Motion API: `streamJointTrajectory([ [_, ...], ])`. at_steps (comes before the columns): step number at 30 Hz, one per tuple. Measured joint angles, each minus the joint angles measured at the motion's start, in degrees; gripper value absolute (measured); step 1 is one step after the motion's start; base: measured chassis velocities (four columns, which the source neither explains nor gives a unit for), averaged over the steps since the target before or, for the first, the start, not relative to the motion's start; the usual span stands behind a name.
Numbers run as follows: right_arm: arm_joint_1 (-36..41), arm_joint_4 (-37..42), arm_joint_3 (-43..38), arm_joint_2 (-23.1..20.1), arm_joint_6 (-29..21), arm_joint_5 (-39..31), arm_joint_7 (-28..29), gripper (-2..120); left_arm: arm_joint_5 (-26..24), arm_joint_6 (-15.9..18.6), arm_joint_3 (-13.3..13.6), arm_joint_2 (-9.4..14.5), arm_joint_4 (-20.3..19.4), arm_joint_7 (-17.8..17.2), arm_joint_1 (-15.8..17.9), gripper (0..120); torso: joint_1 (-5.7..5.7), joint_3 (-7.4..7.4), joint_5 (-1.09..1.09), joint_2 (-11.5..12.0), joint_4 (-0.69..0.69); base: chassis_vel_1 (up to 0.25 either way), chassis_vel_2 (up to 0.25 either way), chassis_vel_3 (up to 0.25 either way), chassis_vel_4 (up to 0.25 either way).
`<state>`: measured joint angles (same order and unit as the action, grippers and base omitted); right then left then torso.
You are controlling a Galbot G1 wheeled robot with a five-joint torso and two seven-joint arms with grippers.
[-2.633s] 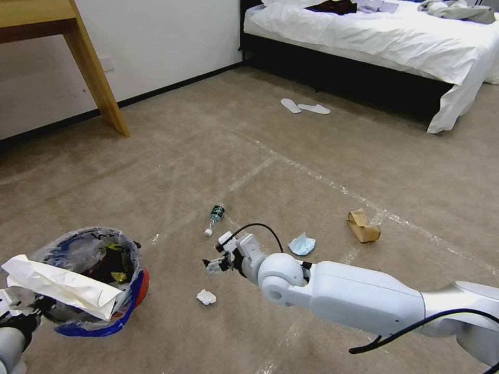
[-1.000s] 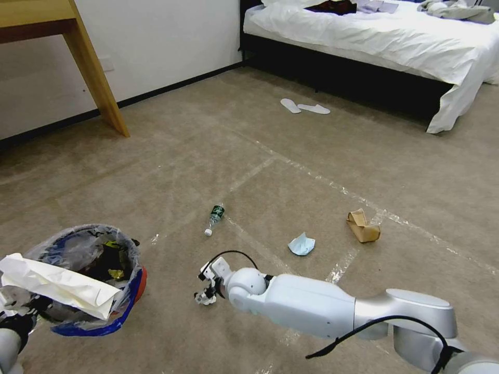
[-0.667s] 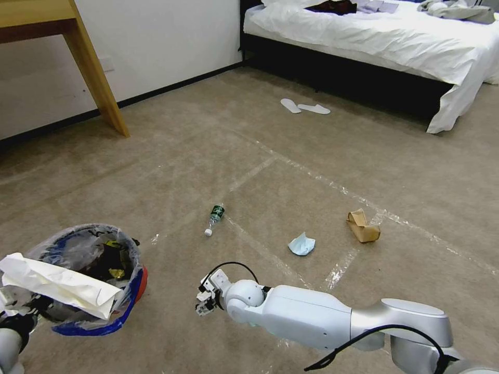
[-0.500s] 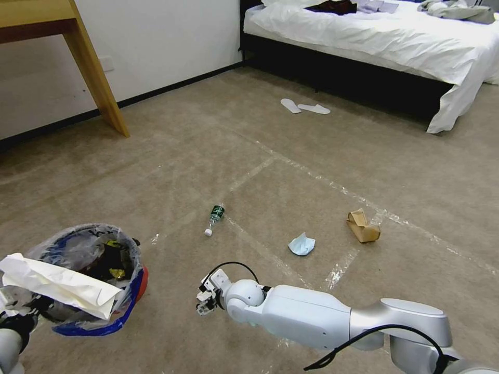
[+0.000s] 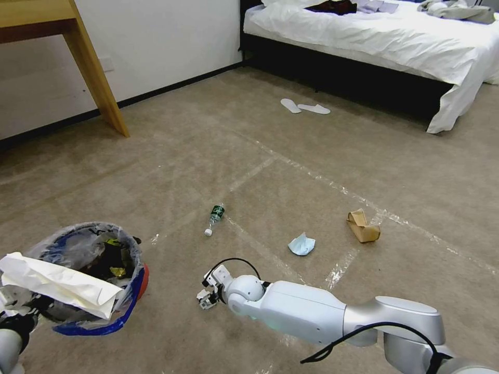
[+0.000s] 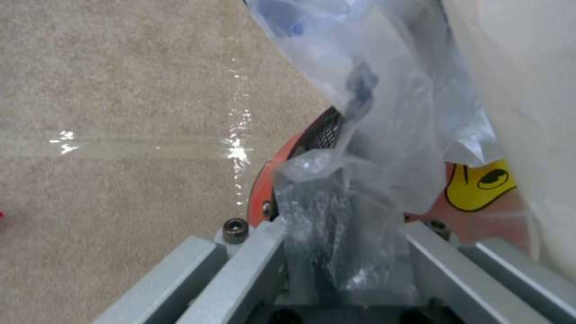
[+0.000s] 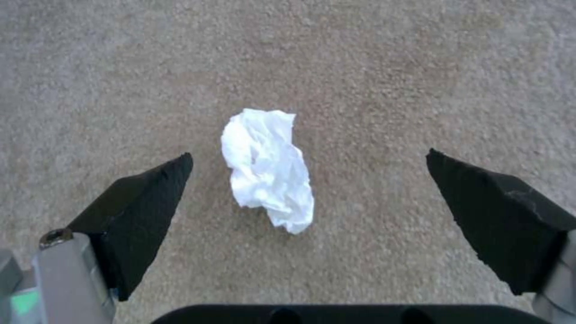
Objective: Pick up the trash bin and place the garbage on the floor into it.
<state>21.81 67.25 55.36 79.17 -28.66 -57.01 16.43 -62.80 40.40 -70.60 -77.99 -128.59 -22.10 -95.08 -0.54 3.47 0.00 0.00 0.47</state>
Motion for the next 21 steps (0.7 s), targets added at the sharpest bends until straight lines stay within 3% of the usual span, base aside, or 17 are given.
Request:
streamJointTrajectory([
  [21, 1.27, -5.74, 1.32, 2.33, 2.84, 2.19, -2.26, 98, -0.28, -0.13, 0.06, 0.31, 0.1, 0.01, 0.3, 0, 0.0, 0.0, 0.0, 0.0, 0.0, 0.0, 0.0, 0.0, 0.0],
])
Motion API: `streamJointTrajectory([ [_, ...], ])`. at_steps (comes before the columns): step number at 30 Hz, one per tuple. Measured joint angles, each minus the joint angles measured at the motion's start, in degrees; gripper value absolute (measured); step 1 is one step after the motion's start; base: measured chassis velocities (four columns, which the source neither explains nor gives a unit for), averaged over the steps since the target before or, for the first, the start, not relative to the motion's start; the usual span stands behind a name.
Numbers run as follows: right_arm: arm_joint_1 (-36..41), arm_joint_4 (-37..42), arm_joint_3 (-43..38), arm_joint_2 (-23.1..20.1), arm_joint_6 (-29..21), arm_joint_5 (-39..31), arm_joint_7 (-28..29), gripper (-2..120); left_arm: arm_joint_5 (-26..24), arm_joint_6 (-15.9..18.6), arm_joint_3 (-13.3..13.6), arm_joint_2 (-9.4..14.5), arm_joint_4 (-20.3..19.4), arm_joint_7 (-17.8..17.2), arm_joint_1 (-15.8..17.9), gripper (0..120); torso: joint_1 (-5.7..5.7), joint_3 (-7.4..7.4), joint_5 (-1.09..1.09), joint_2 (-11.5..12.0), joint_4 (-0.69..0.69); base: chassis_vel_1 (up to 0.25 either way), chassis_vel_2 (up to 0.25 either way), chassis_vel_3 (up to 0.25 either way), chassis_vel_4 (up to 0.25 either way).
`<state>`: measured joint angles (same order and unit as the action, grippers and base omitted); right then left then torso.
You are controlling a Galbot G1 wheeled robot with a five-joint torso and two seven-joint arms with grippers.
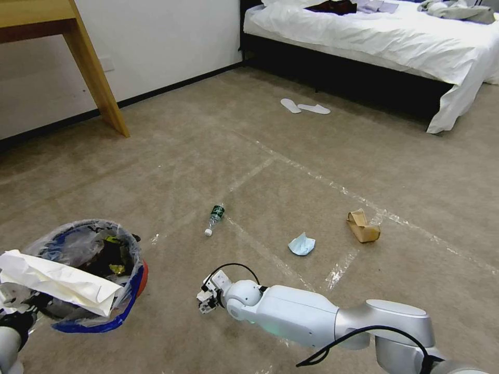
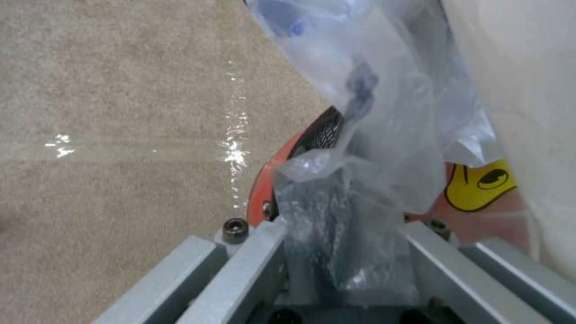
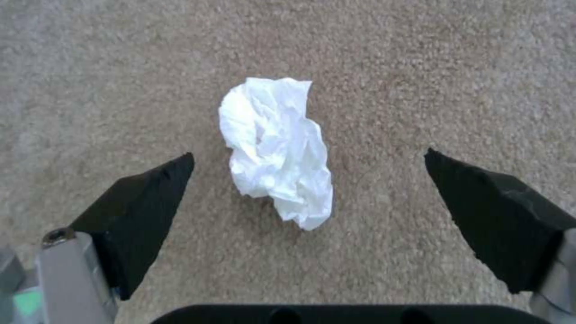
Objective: Pick up the trash bin and place the garbage on the floor into it.
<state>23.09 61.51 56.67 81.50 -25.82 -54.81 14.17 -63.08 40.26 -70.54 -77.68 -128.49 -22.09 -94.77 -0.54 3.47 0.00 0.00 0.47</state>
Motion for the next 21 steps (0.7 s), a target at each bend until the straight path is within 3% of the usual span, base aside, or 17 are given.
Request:
streamJointTrajectory([
  [21, 0.1, -3.86, 0.37, 2.2, 2.32, 1.83, -1.69, 93, 0.04, -0.1, 0.15, -0.59, -1.03, 0.12, -0.14, 0, 0.0, 0.0, 0.0, 0.0, 0.0, 0.0, 0.0, 0.0, 0.0],
])
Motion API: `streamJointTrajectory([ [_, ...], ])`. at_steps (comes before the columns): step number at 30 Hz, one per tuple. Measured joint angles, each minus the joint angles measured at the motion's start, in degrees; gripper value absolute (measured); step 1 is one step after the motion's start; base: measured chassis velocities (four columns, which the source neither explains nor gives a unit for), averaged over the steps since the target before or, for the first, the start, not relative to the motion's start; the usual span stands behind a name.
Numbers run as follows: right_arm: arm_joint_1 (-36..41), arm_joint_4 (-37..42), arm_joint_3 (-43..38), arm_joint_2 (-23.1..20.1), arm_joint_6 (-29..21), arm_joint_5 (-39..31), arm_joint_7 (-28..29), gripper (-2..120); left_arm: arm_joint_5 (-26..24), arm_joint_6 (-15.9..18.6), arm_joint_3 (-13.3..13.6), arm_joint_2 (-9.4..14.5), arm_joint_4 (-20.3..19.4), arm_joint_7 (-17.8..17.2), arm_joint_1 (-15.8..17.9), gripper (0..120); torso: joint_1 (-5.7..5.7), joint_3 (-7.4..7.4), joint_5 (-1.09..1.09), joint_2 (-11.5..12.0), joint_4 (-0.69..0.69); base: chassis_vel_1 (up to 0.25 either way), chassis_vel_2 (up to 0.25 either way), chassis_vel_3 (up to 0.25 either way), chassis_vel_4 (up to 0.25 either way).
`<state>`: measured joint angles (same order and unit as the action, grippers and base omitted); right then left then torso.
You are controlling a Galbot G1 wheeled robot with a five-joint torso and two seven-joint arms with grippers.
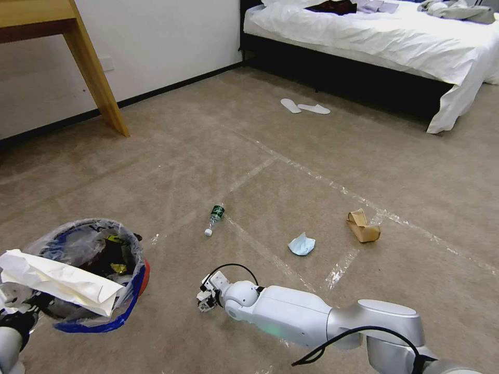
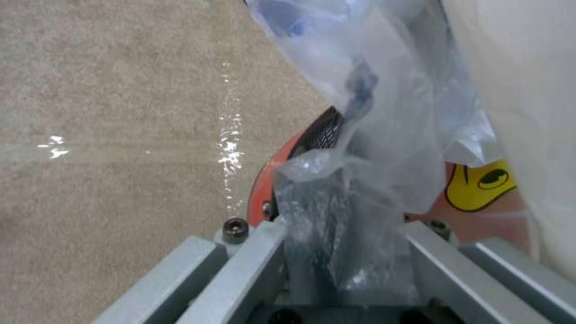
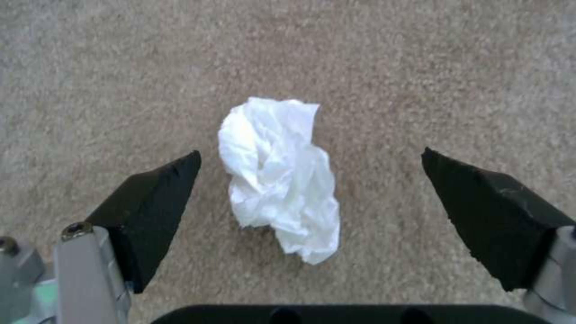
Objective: Pick up the trash bin and place the garbage on the floor into it.
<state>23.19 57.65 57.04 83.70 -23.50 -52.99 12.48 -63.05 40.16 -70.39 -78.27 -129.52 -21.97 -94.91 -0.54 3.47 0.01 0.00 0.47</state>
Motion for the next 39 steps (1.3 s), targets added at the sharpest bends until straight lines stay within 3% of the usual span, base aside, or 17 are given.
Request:
streamJointTrajectory([
  [8, 0.68, 0.1, 0.16, -0.08, 0.07, 0.25, 0.02, 91, 0.06, -0.26, 0.0, -0.08, 0.04, 0.01, 0.11, 0, 0.0, 0.0, 0.0, 0.0, 0.0, 0.0, 0.0, 0.0, 0.0],
  [10, 0.84, -0.1, 0.2, -0.01, 0.08, 0.35, 0.02, 82, 0.06, -0.4, 0.0, 0.01, 0.06, 0.01, 0.17, 0, 0.0, 0.0, 0.0, 0.0, 0.0, 0.0, 0.0, 0.0, 0.0],
  [12, 0.86, -0.15, 0.21, 0.02, 0.08, 0.36, 0.02, 82, 0.06, -0.41, 0.0, 0.02, 0.06, 0.02, 0.18, 0, 0.0, 0.0, 0.0, 0.0, 0.0, 0.0, 0.0, 0.0, 0.0],
  [13, 1.02, -0.29, 0.27, 0.06, 0.12, 0.51, 0.02, 73, 0.03, -0.44, 0.0, 0.03, 0.0, 0.02, 0.19, 0, 0.0, 0.0, 0.0, 0.0, 0.0, 0.0, 0.0, 0.0, 0.0],
  [18, 1.09, -0.23, 0.29, 0.07, 0.19, 0.54, 0.04, 64, 0.01, -0.52, 0.0, 0.08, 0.04, 0.09, 0.29, 0, 0.0, 0.0, 0.0, 0.0, 0.0, 0.0, 0.0, 0.0, 0.0],
  [22, 1.09, -0.3, 0.3, 0.05, 0.32, 0.62, 0.05, 50, 0.02, -0.55, 0.05, 0.1, 0.14, 0.18, 0.4, 0, 0.0, 0.0, 0.0, 0.0, 0.0, 0.0, 0.0, 0.0, 0.0],
  [39, 1.21, -1.73, 0.13, 0.42, 1.24, 1.47, -0.6, 32, 0.09, -0.68, 0.12, -0.1, -0.23, 0.51, 0.3, 0, 0.0, 0.0, -0.01, 0.0, 0.0, 0.0, 0.0, 0.0, 0.0],
])
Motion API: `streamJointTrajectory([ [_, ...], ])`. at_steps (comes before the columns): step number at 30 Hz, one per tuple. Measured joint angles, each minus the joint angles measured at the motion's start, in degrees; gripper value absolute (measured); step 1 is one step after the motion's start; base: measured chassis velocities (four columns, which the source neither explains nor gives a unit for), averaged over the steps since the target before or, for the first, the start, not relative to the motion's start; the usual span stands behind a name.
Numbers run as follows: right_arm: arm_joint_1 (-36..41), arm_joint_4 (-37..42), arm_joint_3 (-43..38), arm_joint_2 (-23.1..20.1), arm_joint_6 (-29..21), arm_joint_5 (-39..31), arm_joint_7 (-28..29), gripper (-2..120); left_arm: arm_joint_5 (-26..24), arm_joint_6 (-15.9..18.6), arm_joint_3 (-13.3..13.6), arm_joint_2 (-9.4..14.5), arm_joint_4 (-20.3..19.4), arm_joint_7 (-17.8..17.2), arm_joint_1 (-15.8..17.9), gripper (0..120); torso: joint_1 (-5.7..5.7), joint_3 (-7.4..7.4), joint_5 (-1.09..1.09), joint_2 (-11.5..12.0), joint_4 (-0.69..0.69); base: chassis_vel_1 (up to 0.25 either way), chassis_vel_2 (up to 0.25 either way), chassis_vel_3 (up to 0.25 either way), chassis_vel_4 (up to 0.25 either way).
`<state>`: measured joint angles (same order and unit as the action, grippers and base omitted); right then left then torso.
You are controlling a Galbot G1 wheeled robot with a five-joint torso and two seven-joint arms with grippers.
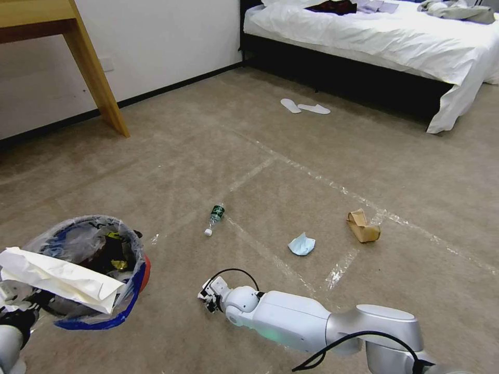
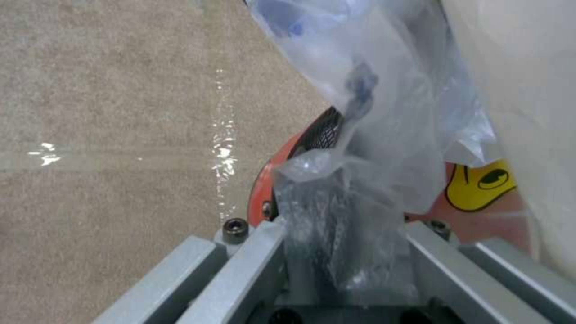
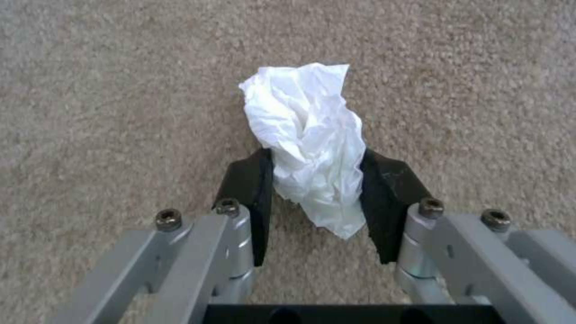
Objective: Pick up the trash bin and place the garbage on the floor into it.
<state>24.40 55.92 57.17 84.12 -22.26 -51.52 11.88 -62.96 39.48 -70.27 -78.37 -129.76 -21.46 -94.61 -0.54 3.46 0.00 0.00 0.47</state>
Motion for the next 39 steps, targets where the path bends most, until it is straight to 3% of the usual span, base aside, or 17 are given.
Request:
streamJointTrajectory([
  [5, 0.0, 0.53, -0.02, -0.47, 0.41, 0.2, 0.14, 13, 0.22, -0.08, 0.12, -0.15, 0.18, 0.08, 0.13, 0, 0.0, 0.0, 0.0, 0.0, 0.0, 0.0, 0.0, 0.0, 0.0],
  [11, 0.11, 1.39, 0.17, -1.02, 0.77, 0.28, 0.49, 1, 0.53, -0.1, 0.37, -0.2, 0.72, 0.12, 0.42, 0, 0.0, 0.0, 0.0, 0.0, 0.0, 0.0, 0.0, 0.0, 0.0],
  [29, 0.0, 3.81, 0.42, -2.64, 3.61, -0.18, 0.29, 0, 0.47, -0.08, 0.46, 0.01, 0.9, 0.12, 0.41, 0, 0.0, 0.0, 0.0, 0.0, 0.0, 0.0, 0.0, 0.0, 0.0],
  [39, -0.39, 20.27, -8.35, -11.27, 7.3, -0.63, 2.9, 0, 0.5, 0.15, 0.94, 0.81, 3.21, -0.04, 1.04, 0, 0.0, 0.0, 0.0, 0.0, -0.01, 0.0, 0.0, 0.0, 0.0],
])
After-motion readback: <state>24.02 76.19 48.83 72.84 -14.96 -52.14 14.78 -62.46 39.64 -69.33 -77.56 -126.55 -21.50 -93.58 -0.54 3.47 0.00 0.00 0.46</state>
